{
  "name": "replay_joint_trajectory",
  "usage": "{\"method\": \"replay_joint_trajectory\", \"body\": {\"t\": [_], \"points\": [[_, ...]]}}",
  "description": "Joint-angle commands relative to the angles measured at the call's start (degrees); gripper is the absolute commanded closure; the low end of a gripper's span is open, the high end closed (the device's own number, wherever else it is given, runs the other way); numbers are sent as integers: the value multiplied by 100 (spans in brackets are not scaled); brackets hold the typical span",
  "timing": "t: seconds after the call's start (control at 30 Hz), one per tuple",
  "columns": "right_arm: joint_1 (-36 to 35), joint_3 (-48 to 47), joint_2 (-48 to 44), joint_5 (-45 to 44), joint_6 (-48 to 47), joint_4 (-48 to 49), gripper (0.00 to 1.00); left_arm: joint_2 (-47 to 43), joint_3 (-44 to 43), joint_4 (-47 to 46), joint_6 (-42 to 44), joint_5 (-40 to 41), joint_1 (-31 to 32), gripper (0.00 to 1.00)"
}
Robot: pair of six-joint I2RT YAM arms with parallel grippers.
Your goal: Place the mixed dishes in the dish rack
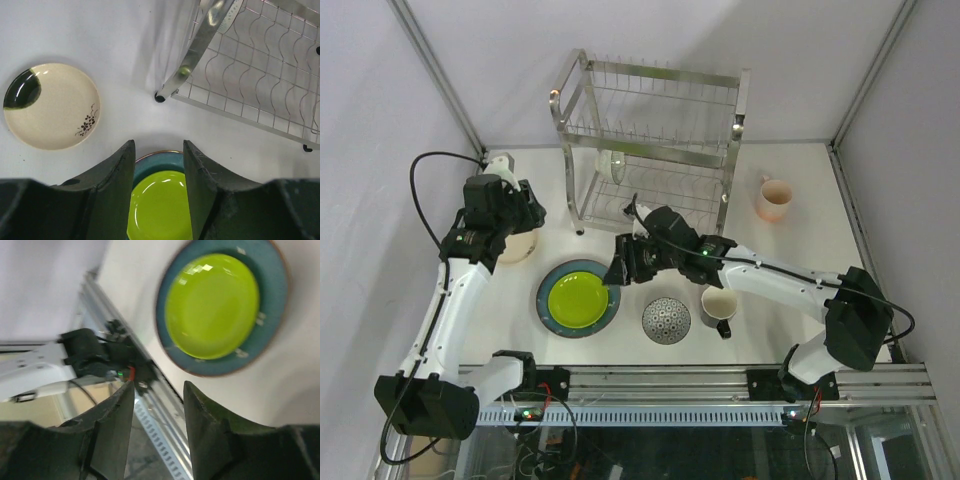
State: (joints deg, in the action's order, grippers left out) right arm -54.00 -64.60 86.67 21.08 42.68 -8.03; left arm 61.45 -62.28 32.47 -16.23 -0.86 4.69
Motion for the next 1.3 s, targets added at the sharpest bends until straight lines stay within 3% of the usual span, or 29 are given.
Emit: {"method": "replay_joint_trajectory", "body": {"t": [0.0, 0.37, 0.93, 1.2, 1.27], "points": [[-325, -405, 86, -966, -783, -2364, 57, -122, -98, -20, -140, -157, -29, 52], [-971, -571, 693, -1975, -234, -3452, 55, -245, -165, 123, -166, -136, -21, 51], [-1203, -817, 1354, -2276, -171, -3477, 57, -494, -102, 278, -81, -62, -25, 50], [-1201, -818, 1616, -2588, -301, -3579, 67, -461, -183, 333, -100, -53, -22, 50], [-1201, -818, 1633, -2666, -338, -3610, 75, -447, -200, 344, -100, -33, -21, 50]]}}
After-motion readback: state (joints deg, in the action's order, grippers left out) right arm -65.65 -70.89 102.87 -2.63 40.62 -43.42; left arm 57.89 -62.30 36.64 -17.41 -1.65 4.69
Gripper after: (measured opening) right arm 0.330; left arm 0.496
